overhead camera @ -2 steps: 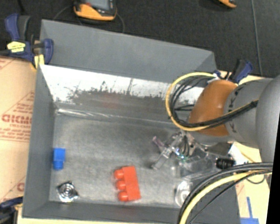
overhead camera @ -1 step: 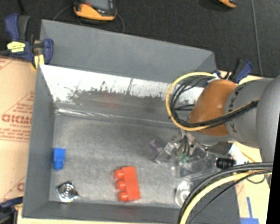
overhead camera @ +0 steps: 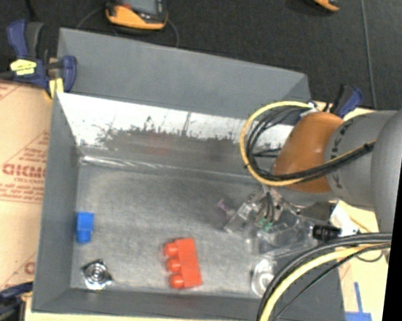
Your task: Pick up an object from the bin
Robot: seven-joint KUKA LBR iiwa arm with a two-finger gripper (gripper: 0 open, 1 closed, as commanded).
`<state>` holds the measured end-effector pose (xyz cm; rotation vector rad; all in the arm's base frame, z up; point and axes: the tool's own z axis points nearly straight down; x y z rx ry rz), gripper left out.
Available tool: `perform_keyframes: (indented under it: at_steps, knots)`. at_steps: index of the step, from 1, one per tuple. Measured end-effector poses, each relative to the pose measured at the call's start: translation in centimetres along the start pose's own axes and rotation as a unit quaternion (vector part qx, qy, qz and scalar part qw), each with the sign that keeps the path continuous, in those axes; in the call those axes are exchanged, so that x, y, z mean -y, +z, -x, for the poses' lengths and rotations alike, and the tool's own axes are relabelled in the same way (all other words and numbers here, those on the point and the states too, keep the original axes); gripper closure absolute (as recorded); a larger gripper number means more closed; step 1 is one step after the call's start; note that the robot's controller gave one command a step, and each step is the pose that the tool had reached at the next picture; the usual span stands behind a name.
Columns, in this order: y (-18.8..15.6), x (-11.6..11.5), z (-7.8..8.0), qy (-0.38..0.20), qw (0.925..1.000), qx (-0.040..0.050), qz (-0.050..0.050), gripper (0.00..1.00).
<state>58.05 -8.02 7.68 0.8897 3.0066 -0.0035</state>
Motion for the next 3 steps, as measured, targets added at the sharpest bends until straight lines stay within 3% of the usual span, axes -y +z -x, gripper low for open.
perform_keyframes:
  at_steps: [3]
  knots:
    - [-11.4, -0.1, 0.7, -0.008, 1.0, 0.0003, 0.002, 1.0]
